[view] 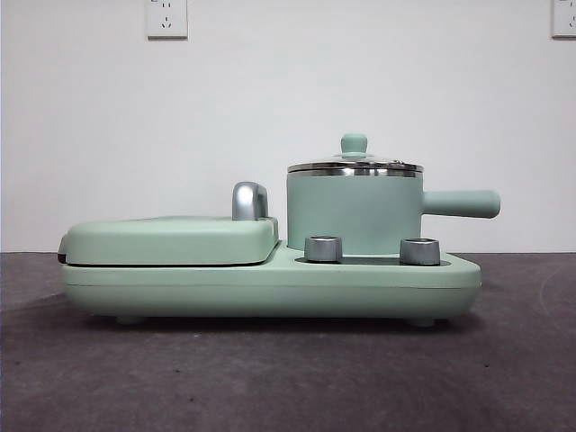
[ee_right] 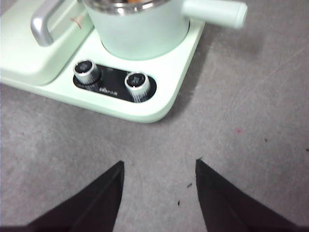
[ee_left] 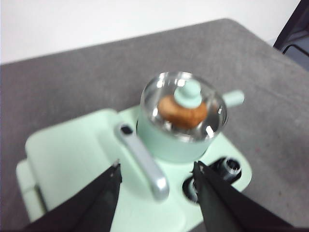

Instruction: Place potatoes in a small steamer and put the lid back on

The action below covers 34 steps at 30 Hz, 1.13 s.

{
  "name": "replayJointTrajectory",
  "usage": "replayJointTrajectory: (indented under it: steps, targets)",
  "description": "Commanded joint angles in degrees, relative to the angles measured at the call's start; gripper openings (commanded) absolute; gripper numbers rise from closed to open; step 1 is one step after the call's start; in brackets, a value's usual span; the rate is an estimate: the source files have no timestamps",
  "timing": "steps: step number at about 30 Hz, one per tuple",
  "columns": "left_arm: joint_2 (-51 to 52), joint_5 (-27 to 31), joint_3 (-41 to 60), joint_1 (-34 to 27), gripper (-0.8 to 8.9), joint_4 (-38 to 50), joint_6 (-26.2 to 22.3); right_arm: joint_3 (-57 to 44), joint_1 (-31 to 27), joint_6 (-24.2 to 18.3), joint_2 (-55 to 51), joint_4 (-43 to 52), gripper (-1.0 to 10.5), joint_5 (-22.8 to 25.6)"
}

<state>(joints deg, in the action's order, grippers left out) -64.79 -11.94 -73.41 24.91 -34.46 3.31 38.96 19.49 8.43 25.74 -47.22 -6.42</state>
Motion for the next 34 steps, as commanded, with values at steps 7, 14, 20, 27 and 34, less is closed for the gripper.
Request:
replayJointTrajectory:
  steps: [7, 14, 20, 27, 34]
  targets:
    - [15.5, 0.2, 21.8, -1.1, 2.48, 8.8, 8.6, 0.2, 0.3, 0.3, 1.6, 1.8, 2.3, -0.2]
    - [27.1, 2.7, 31.5, -1.5, 2.48, 8.3, 12.4, 0.2, 0.3, -0.3, 1.9, 2.4, 2.3, -0.2]
    - [32.9, 8.5, 34.7, -1.5, 2.47, 6.9, 13.0, 0.2, 0.3, -0.1, 1.9, 4.2, 2.3, -0.2]
    - [34.4, 9.4, 34.7, -1.5, 2.25, 3.7, 13.0, 0.3, 0.3, -0.1, 1.8, 5.8, 2.3, 0.1]
    - [34.5, 9.0, 34.7, -1.4, 0.06, 4.0, 12.6, 0.3, 0.3, -0.1, 1.8, 7.4, 0.2, 0.0]
